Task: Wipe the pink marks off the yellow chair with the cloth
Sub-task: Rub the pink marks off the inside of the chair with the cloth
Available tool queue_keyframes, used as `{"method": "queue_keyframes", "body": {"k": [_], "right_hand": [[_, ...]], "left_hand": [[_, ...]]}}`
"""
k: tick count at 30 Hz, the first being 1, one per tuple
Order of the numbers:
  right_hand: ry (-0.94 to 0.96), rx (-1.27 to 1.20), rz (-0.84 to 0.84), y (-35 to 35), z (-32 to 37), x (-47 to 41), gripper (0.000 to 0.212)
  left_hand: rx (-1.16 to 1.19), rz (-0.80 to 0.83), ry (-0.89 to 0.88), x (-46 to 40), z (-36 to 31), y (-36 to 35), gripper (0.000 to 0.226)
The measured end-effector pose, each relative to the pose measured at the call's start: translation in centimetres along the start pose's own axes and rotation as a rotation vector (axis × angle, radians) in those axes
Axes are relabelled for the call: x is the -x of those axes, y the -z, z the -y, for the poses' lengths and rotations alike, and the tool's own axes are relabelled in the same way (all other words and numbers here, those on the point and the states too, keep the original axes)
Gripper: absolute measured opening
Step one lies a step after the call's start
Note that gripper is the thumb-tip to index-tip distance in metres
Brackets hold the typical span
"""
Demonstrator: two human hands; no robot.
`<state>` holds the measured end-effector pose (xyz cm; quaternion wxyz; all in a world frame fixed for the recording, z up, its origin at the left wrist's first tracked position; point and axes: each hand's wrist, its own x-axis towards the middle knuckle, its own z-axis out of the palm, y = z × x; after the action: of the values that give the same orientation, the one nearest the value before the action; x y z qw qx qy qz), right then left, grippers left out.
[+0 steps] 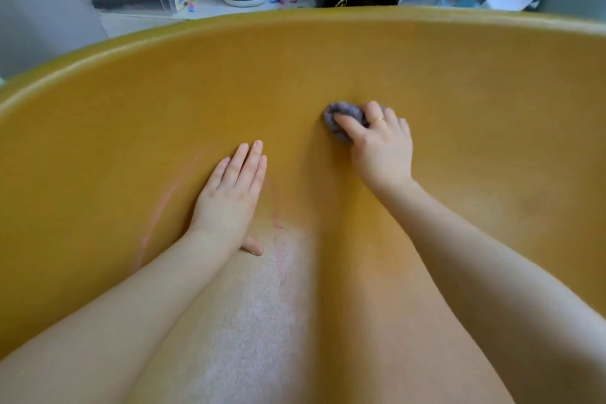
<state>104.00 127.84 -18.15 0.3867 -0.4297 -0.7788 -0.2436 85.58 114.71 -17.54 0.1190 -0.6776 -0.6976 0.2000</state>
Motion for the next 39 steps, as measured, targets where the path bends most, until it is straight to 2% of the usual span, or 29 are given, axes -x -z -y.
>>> {"method": "queue_keyframes", "body": {"k": [2, 4, 7, 9, 12, 16, 18, 20, 24, 25, 27, 30, 33, 36, 37, 39], "right_hand": [[-0.182, 0.028, -0.123, 1.0, -2.7, -2.8, 0.023], [-0.385, -0.045, -0.216, 1.4, -3.7, -4.7, 0.028], [-0.586, -0.166, -0.32, 0.0, -0.5, -5.6, 0.032], [-0.506, -0.253, -0.283, -1.4, 3.8, -4.9, 0.032], [-0.22, -0.348, -0.105, -2.7, 9.4, -2.0, 0.028], [0.08, -0.382, 0.062, -2.2, 8.2, -1.1, 0.027], [0.032, -0.338, 0.004, -1.5, 5.6, -2.7, 0.027], [-0.157, -0.308, -0.112, -1.0, 3.6, -4.3, 0.03], [-0.322, -0.324, -0.208, -1.6, 4.8, -5.0, 0.031], [-0.315, -0.335, -0.184, -2.0, 5.7, -4.3, 0.03], [-0.216, -0.397, -0.011, -2.5, 8.2, -0.6, 0.03], [-0.054, -0.532, 0.305, -1.3, 11.5, 7.2, 0.028], [0.043, -0.592, 0.463, 1.0, 12.0, 12.0, 0.023], [0.22, -0.605, 0.482, 2.0, 10.7, 11.9, 0.024], [0.234, -0.566, 0.442, 1.5, 10.0, 10.7, 0.025], [0.089, -0.493, 0.285, 0.0, 8.5, 6.8, 0.027]], "left_hand": [[0.001, -0.005, -0.014, -0.1, 0.2, 0.4, 0.134], [-0.02, -0.044, -0.022, -0.3, 0.6, 1.0, 0.128], [-0.103, -0.163, 0.036, -0.8, 1.8, 1.7, 0.131], [-0.145, -0.199, 0.101, -0.8, 2.5, 1.7, 0.137], [-0.174, -0.205, 0.178, -0.7, 3.1, 1.3, 0.148], [-0.134, -0.194, 0.209, -0.8, 3.5, 1.1, 0.148], [-0.113, -0.182, 0.187, -0.8, 3.4, 0.9, 0.143], [-0.13, -0.184, 0.178, -0.9, 3.4, 0.7, 0.141], [-0.101, -0.189, 0.166, -0.7, 3.5, 0.7, 0.142], [-0.102, -0.2, 0.171, -0.7, 3.4, 0.8, 0.143], [-0.113, -0.213, 0.181, -0.9, 3.2, 1.2, 0.144], [-0.119, -0.127, 0.183, -0.9, 2.4, 1.5, 0.134], [-0.136, -0.115, 0.137, -0.3, 1.9, 2.1, 0.121], [-0.086, -0.189, 0.059, 0.8, 1.4, 2.1, 0.107], [-0.053, -0.141, 0.029, 1.1, 1.2, 1.9, 0.106], [-0.039, 0.037, -0.016, 1.7, 1.1, 1.1, 0.114]]}}
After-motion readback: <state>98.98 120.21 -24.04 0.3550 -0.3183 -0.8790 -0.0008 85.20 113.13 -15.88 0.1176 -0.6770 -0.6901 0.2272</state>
